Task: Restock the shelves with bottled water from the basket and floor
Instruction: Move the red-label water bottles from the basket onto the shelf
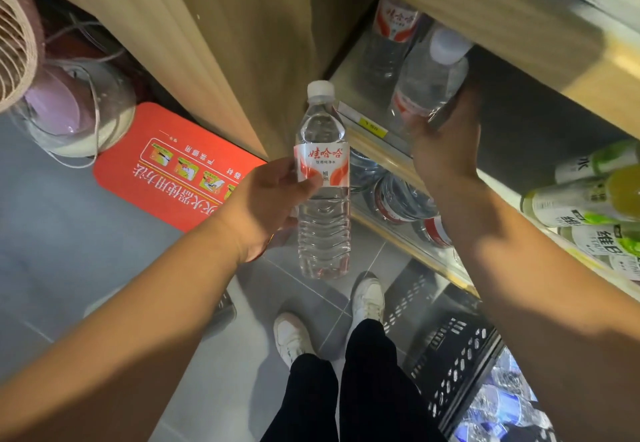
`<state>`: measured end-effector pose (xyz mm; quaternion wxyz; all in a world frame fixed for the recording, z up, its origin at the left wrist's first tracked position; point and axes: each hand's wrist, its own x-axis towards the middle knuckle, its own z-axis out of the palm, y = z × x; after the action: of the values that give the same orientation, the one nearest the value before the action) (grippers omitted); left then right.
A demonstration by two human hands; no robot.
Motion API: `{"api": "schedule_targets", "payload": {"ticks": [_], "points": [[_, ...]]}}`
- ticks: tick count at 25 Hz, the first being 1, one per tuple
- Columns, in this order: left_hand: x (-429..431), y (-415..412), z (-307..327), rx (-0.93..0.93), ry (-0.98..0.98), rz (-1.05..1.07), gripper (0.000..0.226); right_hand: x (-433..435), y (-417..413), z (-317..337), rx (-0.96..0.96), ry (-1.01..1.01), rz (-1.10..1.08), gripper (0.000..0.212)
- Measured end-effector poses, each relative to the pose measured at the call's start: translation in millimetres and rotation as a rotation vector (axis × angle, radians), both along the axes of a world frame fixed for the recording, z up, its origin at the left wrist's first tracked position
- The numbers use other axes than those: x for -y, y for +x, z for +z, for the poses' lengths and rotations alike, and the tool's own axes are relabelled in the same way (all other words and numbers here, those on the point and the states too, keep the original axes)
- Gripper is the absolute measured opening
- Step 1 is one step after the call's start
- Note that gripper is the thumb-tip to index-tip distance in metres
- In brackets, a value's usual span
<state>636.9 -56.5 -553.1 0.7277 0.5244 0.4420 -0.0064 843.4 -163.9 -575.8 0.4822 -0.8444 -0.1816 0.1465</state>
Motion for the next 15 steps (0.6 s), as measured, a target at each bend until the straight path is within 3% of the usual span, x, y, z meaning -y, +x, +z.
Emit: {"api": "schedule_targets", "payload": {"ticks": [5,9,15], "points": [[0,10,-5,0.024,0.005,0.031,0.036,0,22,-17,-0.090,-0.047,-0.040,0.072],[-5,30,-10,0.097,0.117,0.007,0.025,2,31,-24,-0.090,-0.040,0.011,0.072],[-17,70,-5,0.192,0.368,-0.098,0.054,9,32,-33,-0.133,0.007,0.059,0.069]]}}
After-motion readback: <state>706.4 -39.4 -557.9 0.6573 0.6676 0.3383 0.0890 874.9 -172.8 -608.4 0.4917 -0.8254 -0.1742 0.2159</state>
